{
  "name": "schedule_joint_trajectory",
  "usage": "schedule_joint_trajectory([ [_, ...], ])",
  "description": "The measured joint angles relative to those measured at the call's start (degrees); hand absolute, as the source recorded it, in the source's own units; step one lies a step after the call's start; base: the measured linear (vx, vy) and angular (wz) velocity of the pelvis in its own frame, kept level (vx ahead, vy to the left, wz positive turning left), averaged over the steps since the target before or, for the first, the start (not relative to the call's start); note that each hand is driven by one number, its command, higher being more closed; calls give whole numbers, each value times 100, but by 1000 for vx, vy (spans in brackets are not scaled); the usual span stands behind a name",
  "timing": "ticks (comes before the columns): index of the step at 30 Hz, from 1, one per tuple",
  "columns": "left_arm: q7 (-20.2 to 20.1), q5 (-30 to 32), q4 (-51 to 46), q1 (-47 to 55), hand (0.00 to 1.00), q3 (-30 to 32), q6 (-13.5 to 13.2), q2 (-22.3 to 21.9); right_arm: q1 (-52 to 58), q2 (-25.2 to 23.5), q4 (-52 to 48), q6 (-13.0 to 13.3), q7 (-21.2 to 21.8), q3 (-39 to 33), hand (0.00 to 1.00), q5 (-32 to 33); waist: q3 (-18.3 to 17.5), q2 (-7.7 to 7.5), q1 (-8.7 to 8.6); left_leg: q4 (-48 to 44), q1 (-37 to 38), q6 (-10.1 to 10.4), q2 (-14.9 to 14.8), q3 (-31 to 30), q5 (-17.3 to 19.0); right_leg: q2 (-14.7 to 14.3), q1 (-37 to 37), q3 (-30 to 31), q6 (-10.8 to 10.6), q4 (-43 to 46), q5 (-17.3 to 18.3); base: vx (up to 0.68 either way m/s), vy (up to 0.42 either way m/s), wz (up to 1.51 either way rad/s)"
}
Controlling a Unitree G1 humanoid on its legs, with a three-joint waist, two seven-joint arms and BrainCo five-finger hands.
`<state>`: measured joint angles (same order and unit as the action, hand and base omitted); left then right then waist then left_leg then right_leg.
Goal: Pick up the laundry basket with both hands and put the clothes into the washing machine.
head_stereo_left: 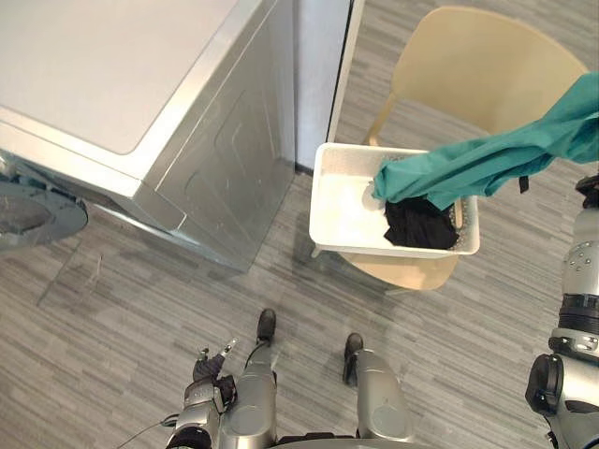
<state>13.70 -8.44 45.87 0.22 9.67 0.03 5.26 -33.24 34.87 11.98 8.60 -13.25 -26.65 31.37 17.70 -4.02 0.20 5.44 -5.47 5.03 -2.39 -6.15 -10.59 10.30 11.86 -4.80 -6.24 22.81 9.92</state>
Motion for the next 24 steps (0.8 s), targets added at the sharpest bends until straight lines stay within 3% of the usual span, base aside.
schedule_joint_trajectory([
  [5,-98,-161,-1348,86,0,-156,-88,55,-218,641,51,-2,92,388,100,11,-461,40,-1,32,177,-14,-51,35,79,-61,-283,13,-10,-317,-120,23,-8,-9],
  [10,-121,-215,-2474,-206,0,-1040,-301,227,-1383,1194,650,5,92,1134,100,201,-834,211,-95,40,280,-51,-86,190,106,-83,-486,99,-59,-657,-316,5,19,-10],
  [15,-241,-206,-2587,-1212,0,-1837,-397,594,-2314,1374,1176,-9,110,1970,100,465,-1002,250,-125,41,360,-54,-176,468,109,-213,-565,330,-41,-975,-577,-15,20,-27],
  [18,-260,-211,-2586,-1759,0,-2283,-452,645,-2731,1380,1184,-10,110,2231,100,518,-1043,295,-244,41,410,-54,-204,563,110,-241,-630,414,-51,-1117,-684,-24,10,-20],
  [22,-370,-211,-2527,-2555,0,-2998,-497,668,-2992,1380,1183,-7,124,2578,100,603,-1174,338,-270,43,499,-28,-263,803,162,-327,-651,636,-65,-1318,-836,-31,5,-36],
  [24,-385,-210,-2301,-3209,0,-3469,-526,612,-3041,1381,1177,-7,125,2637,100,641,-1211,391,-397,44,506,-45,-266,801,178,-332,-676,652,-54,-1388,-870,-37,-4,-9],
])
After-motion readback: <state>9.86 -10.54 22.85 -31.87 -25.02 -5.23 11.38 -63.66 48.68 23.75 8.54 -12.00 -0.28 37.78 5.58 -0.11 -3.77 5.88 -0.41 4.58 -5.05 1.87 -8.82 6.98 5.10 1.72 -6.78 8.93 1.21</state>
